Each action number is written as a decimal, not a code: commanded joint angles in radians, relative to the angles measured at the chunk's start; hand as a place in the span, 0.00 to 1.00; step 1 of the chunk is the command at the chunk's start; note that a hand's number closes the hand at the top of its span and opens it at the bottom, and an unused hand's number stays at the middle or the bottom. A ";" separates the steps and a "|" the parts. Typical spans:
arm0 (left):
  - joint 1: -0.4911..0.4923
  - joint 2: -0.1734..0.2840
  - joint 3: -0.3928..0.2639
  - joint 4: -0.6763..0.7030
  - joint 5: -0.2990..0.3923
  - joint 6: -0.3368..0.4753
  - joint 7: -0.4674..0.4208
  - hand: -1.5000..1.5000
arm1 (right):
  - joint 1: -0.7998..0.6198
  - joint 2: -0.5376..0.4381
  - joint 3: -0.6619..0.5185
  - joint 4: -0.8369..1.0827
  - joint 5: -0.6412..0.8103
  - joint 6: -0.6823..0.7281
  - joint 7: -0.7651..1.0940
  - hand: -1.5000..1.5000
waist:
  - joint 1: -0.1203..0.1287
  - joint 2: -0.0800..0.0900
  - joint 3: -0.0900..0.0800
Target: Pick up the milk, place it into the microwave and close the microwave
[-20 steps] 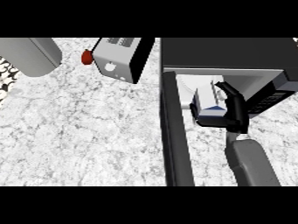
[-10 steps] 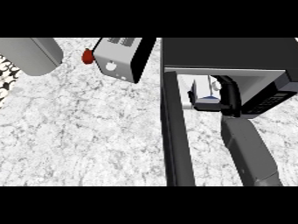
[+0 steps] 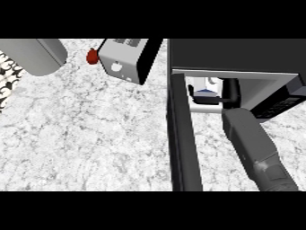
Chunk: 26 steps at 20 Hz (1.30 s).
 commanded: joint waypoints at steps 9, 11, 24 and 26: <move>-0.040 0.011 0.016 0.047 -0.008 -0.031 0.000 0.00 | -0.144 -0.062 0.048 0.206 0.170 -0.370 -0.042 1.00 | 0.030 0.013 0.000; -0.048 0.005 0.013 0.031 -0.008 -0.027 0.001 0.00 | -0.179 -0.085 0.026 0.227 0.158 -0.384 -0.013 1.00 | 0.042 0.019 0.001; -0.077 0.012 0.009 0.061 -0.021 -0.043 0.013 0.00 | -0.158 -0.174 -0.051 0.281 0.121 -0.394 -0.022 1.00 | 0.069 0.033 0.003; -0.132 0.013 0.000 0.092 -0.030 -0.034 0.022 0.00 | -0.164 -0.157 -0.043 0.293 0.133 -0.412 -0.019 1.00 | 0.066 0.039 0.003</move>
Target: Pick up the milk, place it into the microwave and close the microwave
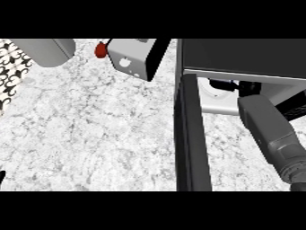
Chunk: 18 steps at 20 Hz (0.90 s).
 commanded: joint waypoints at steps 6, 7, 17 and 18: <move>-0.043 -0.002 0.005 0.015 0.003 0.010 0.017 0.00 | 0.015 -0.033 -0.002 0.051 0.018 -0.071 0.009 1.00 | 0.017 0.009 0.001; -0.017 -0.005 -0.010 0.019 -0.010 -0.005 0.006 0.00 | 0.013 -0.069 0.003 0.055 0.025 -0.033 0.015 1.00 | 0.025 0.010 0.002; -0.076 0.019 0.022 0.068 0.001 0.001 0.030 0.00 | 0.008 -0.006 0.044 0.056 0.075 -0.095 0.000 0.00 | 0.026 0.010 0.002; -0.074 0.010 -0.001 0.041 -0.017 0.006 0.034 0.00 | -0.013 -0.027 0.031 0.055 0.063 -0.080 0.025 0.00 | 0.039 0.017 0.004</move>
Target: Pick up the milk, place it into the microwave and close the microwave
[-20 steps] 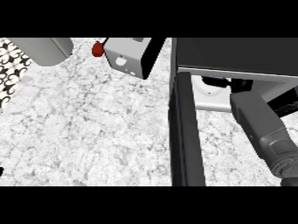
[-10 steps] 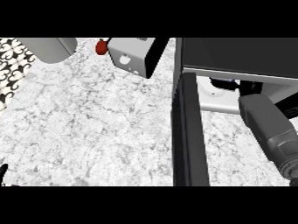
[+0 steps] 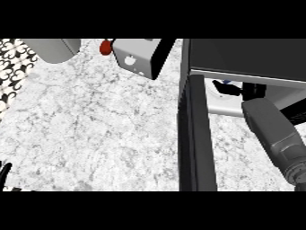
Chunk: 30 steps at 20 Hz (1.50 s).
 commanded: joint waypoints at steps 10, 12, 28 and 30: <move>-0.044 0.004 0.003 0.047 -0.019 -0.002 -0.009 0.00 | -0.028 0.040 0.017 0.008 0.032 -0.038 0.003 0.00 | 0.004 -0.005 -0.001; -0.074 -0.008 -0.008 0.065 -0.034 0.008 -0.015 0.00 | -0.039 0.049 0.019 0.004 0.035 -0.037 0.005 0.00 | -0.013 -0.009 -0.002; -0.021 -0.015 0.008 0.032 -0.037 -0.017 -0.047 0.00 | 0.028 0.052 -0.018 -0.014 0.008 0.052 -0.057 0.00 | -0.037 -0.023 -0.002; 0.025 -0.054 -0.023 0.026 -0.088 0.003 -0.068 0.00 | 0.016 0.056 -0.017 -0.021 0.010 0.066 -0.053 0.00 | -0.053 -0.034 -0.003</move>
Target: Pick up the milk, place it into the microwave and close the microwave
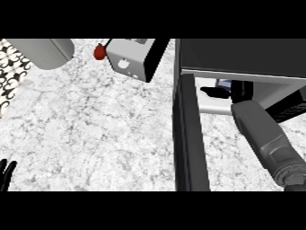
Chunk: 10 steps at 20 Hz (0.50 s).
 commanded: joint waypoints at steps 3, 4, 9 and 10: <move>0.015 -0.005 0.005 -0.037 0.011 -0.003 0.016 0.00 | 0.056 -0.034 -0.030 -0.016 -0.031 0.135 -0.075 0.00 | -0.019 -0.005 0.001; 0.007 -0.012 0.006 0.000 -0.005 0.000 -0.002 0.00 | 0.049 -0.002 -0.029 -0.016 -0.029 0.114 -0.072 0.00 | -0.022 -0.007 0.000; 0.042 -0.060 -0.062 -0.041 -0.057 0.017 0.016 0.00 | 0.107 0.019 -0.060 -0.046 -0.071 0.268 -0.171 0.00 | -0.039 -0.014 0.000; 0.072 -0.034 -0.018 -0.077 -0.017 -0.010 0.002 0.00 | 0.098 -0.019 -0.067 -0.051 -0.081 0.323 -0.150 0.00 | -0.043 -0.019 -0.001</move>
